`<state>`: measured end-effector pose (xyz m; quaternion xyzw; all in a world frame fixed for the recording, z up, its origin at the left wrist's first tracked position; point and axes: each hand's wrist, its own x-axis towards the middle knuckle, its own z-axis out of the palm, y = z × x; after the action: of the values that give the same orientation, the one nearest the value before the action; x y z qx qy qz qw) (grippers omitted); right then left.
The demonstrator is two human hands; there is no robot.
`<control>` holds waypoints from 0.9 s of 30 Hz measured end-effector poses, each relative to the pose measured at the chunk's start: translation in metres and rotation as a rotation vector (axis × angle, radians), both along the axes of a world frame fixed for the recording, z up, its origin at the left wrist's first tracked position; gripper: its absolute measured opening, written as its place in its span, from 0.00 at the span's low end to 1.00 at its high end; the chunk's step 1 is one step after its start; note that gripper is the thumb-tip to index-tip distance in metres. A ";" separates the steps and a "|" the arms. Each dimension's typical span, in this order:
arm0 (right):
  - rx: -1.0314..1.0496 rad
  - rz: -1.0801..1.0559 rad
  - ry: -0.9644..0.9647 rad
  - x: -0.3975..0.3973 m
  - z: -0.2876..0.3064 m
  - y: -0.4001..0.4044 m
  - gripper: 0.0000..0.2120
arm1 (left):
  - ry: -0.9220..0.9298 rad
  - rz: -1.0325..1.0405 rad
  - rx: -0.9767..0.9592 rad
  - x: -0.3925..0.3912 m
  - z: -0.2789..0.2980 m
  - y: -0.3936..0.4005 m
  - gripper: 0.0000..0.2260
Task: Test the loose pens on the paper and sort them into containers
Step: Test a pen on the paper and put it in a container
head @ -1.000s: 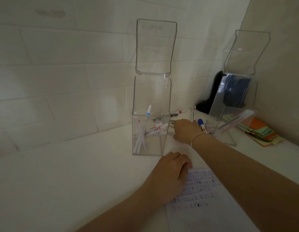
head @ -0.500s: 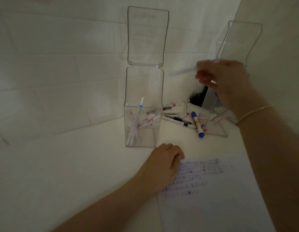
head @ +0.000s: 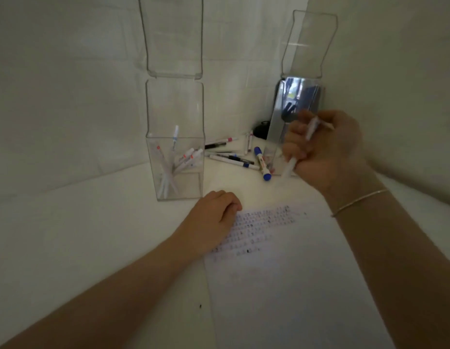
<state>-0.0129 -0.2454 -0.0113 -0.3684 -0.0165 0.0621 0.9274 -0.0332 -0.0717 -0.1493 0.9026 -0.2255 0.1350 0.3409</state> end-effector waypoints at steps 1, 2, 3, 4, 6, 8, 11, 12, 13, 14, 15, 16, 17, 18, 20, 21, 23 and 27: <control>-0.042 0.022 0.033 -0.001 -0.011 0.000 0.13 | 0.002 -0.001 0.006 0.000 0.000 0.000 0.09; -0.048 0.041 0.075 -0.004 -0.021 -0.002 0.16 | 0.006 -0.002 0.008 0.000 0.000 0.000 0.09; -0.038 0.060 0.111 -0.006 -0.029 -0.003 0.17 | 0.008 -0.003 0.006 0.000 -0.001 -0.001 0.09; -0.025 0.070 0.138 -0.009 -0.036 -0.003 0.18 | 0.009 -0.002 0.002 -0.001 -0.001 -0.002 0.09; -0.008 0.063 0.182 -0.014 -0.046 -0.004 0.18 | 0.008 -0.002 0.002 -0.002 -0.001 -0.002 0.09; 0.015 0.039 0.201 -0.016 -0.051 -0.008 0.17 | 0.007 -0.002 0.013 -0.003 0.000 -0.002 0.09; 0.049 -0.005 0.206 -0.018 -0.054 -0.015 0.17 | 0.004 -0.008 0.014 -0.004 0.000 -0.002 0.09; 0.027 -0.029 0.212 -0.018 -0.055 -0.017 0.17 | -0.004 -0.011 0.012 -0.004 0.000 -0.002 0.09; -0.007 -0.058 0.220 -0.018 -0.057 -0.018 0.18 | -0.013 -0.013 0.013 -0.004 -0.001 -0.002 0.09; -0.045 -0.090 0.234 -0.018 -0.059 -0.020 0.19 | -0.017 -0.012 0.016 -0.004 -0.001 -0.002 0.09; -0.092 -0.118 0.238 -0.018 -0.061 -0.020 0.19 | -0.017 -0.011 0.020 -0.004 -0.001 -0.002 0.09; -0.160 -0.142 0.233 -0.018 -0.064 -0.021 0.19 | -0.015 -0.011 0.025 -0.004 -0.002 -0.001 0.09; -0.242 -0.148 0.222 -0.018 -0.067 -0.022 0.19 | -0.013 -0.012 0.030 -0.003 -0.002 -0.001 0.09; -0.310 -0.126 0.211 -0.019 -0.069 -0.024 0.21 | -0.008 -0.013 0.033 -0.003 -0.002 -0.001 0.09; -0.344 -0.049 0.181 -0.021 -0.075 -0.026 0.27 | 0.007 -0.011 0.035 -0.003 -0.001 -0.001 0.08; -0.305 -0.014 0.166 -0.023 -0.078 -0.026 0.25 | 0.011 -0.005 0.037 -0.003 -0.001 -0.001 0.08; -0.271 0.024 0.132 -0.027 -0.087 -0.020 0.14 | 0.019 0.011 0.039 -0.004 0.000 -0.002 0.06; -0.474 -0.109 0.012 -0.032 -0.112 -0.010 0.08 | 0.042 0.008 0.045 -0.005 0.001 -0.002 0.05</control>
<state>-0.0446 -0.2552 -0.1235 -0.5758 0.0239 0.0164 0.8171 -0.0382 -0.0738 -0.1487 0.9137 -0.2175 0.1121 0.3245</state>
